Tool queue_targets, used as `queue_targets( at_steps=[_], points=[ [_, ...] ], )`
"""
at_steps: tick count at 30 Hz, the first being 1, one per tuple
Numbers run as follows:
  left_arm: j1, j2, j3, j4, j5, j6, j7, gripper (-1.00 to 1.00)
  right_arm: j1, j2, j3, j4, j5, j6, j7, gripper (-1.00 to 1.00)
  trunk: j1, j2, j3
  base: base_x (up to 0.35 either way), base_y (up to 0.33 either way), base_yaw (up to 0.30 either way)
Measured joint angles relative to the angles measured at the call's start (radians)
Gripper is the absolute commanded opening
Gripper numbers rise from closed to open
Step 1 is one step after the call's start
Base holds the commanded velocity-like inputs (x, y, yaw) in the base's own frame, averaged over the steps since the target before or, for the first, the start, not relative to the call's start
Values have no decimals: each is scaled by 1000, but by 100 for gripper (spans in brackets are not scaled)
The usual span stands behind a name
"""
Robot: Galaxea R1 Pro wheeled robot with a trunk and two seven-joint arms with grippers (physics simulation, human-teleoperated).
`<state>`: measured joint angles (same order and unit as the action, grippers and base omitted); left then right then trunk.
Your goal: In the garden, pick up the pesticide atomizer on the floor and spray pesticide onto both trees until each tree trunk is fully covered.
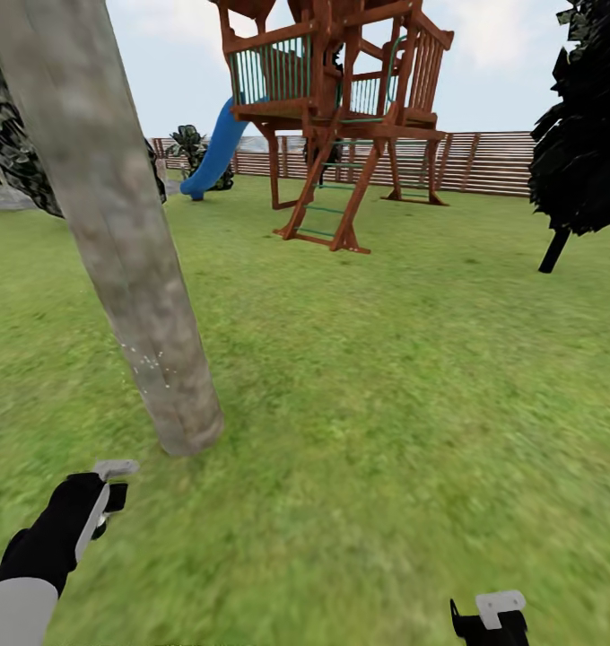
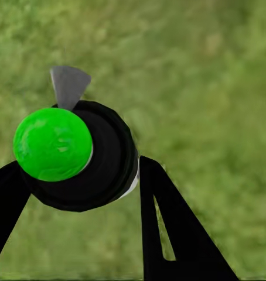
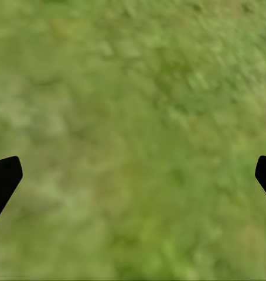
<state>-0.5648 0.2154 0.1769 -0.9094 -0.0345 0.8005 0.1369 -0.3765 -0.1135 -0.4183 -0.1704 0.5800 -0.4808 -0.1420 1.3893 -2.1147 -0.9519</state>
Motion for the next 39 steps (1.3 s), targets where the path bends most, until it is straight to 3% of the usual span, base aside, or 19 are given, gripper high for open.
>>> queue_targets(
  at_steps=[7, 13, 17, 20, 25, 30, 36, 39],
  points=[
    [4, -3, 2, 30, 5, -9, 22, -100, 0, 0, 0, 0, 1, 0, 0, 100, 0, 0, 0, 189, -196, 2],
    [4, -7, 2, 32, 8, -65, 22, -100, 0, -2, 0, 0, 2, 0, 0, 100, 0, 0, 0, 237, -178, 0],
    [9, -21, 2, 32, 3, -66, 28, -100, 0, -3, 0, 0, 2, 0, 0, 100, 0, 0, 0, 238, -176, 0],
    [17, -27, 57, 34, 6, -72, 78, -100, 0, -2, 0, 0, 2, 0, 0, 100, 0, 0, 0, 238, -176, 0],
    [20, -33, 66, 55, 8, -76, 83, -100, 0, 0, 0, 0, 2, 0, 0, 100, 0, 0, 0, 238, -176, 17],
    [21, -34, 63, 60, 11, -76, 82, -100, 0, 0, 0, 0, 1, 0, 0, 100, 0, 0, 0, 80, -54, 243],
    [21, -65, 58, 68, 11, -75, 68, -100, 0, 0, 0, 0, 1, 0, 0, 100, 0, 0, 0, 1, -2, 276],
    [21, -68, 58, 67, 9, -75, 67, -100, 0, 0, 0, 0, 1, -1, 0, 100, 0, 0, 0, 68, -221, 159]
  ],
)
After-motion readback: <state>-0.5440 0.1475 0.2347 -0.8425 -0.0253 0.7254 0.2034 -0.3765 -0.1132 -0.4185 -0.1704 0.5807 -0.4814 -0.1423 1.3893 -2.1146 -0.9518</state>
